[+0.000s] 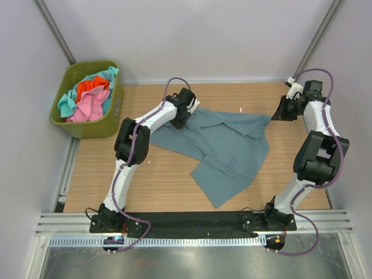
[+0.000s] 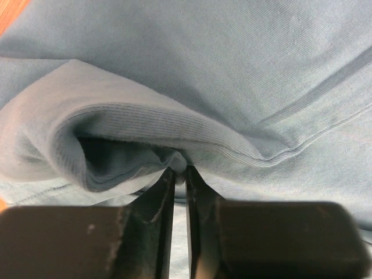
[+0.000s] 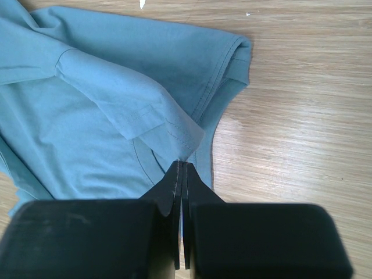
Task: Fold and stack the t-shirts
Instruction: Flatten the tshirt out
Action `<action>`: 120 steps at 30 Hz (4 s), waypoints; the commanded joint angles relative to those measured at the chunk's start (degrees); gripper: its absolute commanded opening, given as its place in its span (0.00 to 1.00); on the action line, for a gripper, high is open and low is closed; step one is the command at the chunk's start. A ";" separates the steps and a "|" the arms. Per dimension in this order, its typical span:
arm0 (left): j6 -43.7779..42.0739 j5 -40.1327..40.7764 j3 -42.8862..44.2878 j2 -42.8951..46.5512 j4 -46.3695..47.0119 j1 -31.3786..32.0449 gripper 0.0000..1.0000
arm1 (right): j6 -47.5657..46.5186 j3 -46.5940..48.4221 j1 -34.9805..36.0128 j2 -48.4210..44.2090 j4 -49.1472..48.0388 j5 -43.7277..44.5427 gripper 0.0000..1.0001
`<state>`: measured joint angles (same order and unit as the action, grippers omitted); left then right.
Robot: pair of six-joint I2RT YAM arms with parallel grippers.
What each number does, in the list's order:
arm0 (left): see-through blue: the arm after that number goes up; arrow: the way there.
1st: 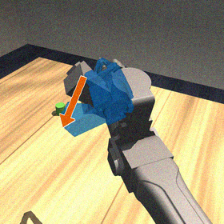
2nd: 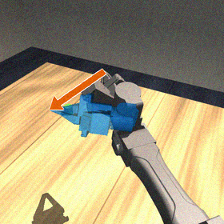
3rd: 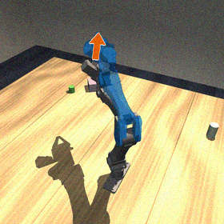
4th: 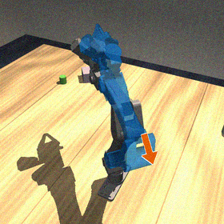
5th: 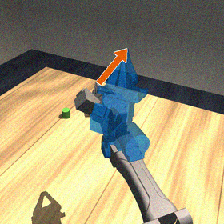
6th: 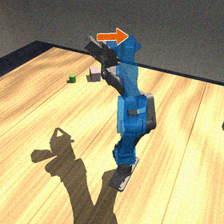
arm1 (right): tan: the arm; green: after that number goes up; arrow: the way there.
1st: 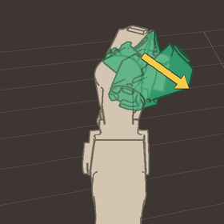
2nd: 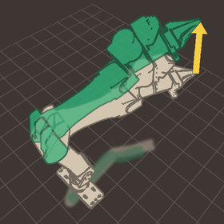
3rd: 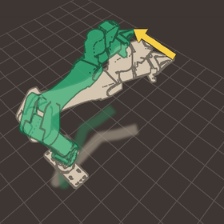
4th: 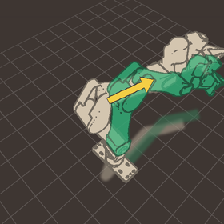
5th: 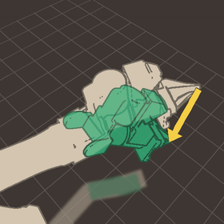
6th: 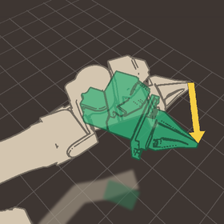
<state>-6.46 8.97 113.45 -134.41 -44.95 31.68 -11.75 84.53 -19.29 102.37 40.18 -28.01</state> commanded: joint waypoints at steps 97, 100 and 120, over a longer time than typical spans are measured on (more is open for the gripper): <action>-17.12 3.60 -5.36 50.57 5.49 -14.19 0.00 | 4.36 32.97 1.97 -9.92 -4.87 23.63 0.01; -10.95 2.63 1.06 45.91 1.45 -15.42 0.00 | 4.02 37.53 1.97 -6.48 -1.52 19.40 0.01; -12.08 -13.54 8.10 70.07 -11.74 -15.25 0.00 | 0.59 49.39 1.53 -38.82 16.23 27.21 0.01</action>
<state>-18.81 -2.33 120.16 -66.98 -55.57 16.80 -10.63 128.66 -17.26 64.71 51.75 -4.93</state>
